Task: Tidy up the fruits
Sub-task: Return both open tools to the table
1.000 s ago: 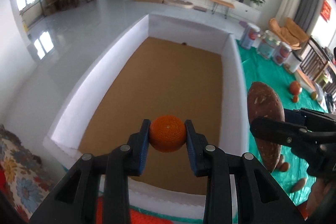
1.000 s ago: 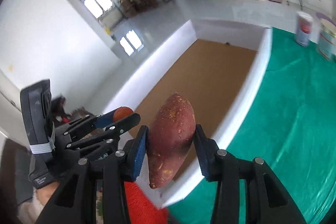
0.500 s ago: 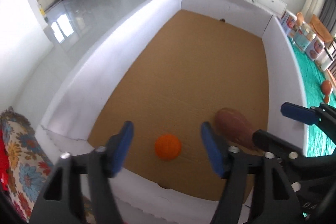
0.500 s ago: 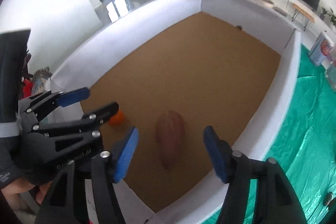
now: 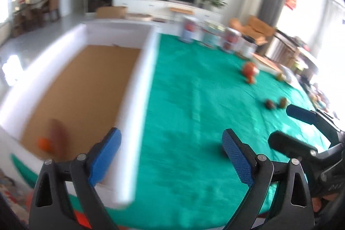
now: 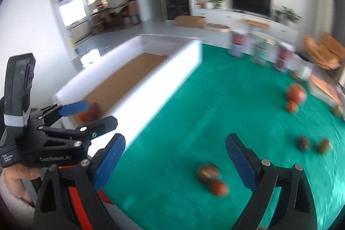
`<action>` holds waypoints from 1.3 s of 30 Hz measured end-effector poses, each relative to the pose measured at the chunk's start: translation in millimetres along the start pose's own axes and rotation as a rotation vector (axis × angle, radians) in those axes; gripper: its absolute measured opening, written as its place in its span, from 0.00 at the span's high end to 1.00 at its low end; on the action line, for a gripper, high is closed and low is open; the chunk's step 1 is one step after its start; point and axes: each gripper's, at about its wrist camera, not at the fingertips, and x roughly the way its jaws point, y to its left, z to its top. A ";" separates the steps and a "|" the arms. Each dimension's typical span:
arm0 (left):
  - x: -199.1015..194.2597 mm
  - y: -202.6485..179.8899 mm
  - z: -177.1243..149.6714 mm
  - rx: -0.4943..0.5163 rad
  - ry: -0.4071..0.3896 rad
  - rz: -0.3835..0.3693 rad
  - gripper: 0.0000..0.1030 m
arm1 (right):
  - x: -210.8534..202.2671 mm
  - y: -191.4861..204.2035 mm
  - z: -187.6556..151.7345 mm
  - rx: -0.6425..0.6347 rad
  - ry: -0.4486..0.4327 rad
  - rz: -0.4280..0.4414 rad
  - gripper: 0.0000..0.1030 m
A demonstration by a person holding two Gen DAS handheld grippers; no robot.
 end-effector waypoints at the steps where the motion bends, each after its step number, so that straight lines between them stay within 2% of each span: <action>1: 7.7 -11.9 -9.5 0.010 0.008 -0.022 0.07 | -11.2 -17.4 -18.2 0.029 -0.014 -0.047 0.09; 4: 40.7 -43.4 -40.2 0.055 0.068 -0.075 0.07 | -39.0 -66.2 -72.6 0.144 -0.033 -0.179 0.09; 7: 62.8 -61.4 -60.9 0.115 0.104 -0.073 0.07 | -57.4 -100.7 -135.7 0.201 -0.012 -0.299 0.08; 9: 72.6 -65.4 -71.4 0.145 0.136 -0.066 0.07 | -61.4 -118.9 -172.8 0.267 0.039 -0.323 0.08; 12: 71.7 -68.2 -83.6 0.161 0.132 -0.048 0.07 | -65.3 -135.4 -201.5 0.343 0.078 -0.317 0.08; 15: 65.7 -63.7 -95.3 0.157 0.126 -0.034 0.07 | -59.4 -139.1 -200.8 0.329 0.077 -0.314 0.08; 17: 67.1 -59.5 -96.3 0.151 0.128 -0.022 0.07 | -51.8 -133.6 -197.4 0.291 0.070 -0.326 0.08; 22: 69.7 -50.3 -95.7 0.131 0.131 -0.012 0.07 | -36.0 -112.5 -192.8 0.234 0.080 -0.272 0.08; 25: 72.2 -51.2 -95.8 0.138 0.130 -0.005 0.07 | -32.8 -103.9 -192.3 0.198 0.088 -0.280 0.08; 32: 72.5 -55.8 -99.7 0.190 0.124 0.015 0.07 | -30.3 -121.1 -194.9 0.262 0.126 -0.304 0.08; 39: 74.3 -60.1 -101.8 0.221 0.121 0.034 0.06 | -22.9 -128.1 -192.9 0.274 0.159 -0.340 0.08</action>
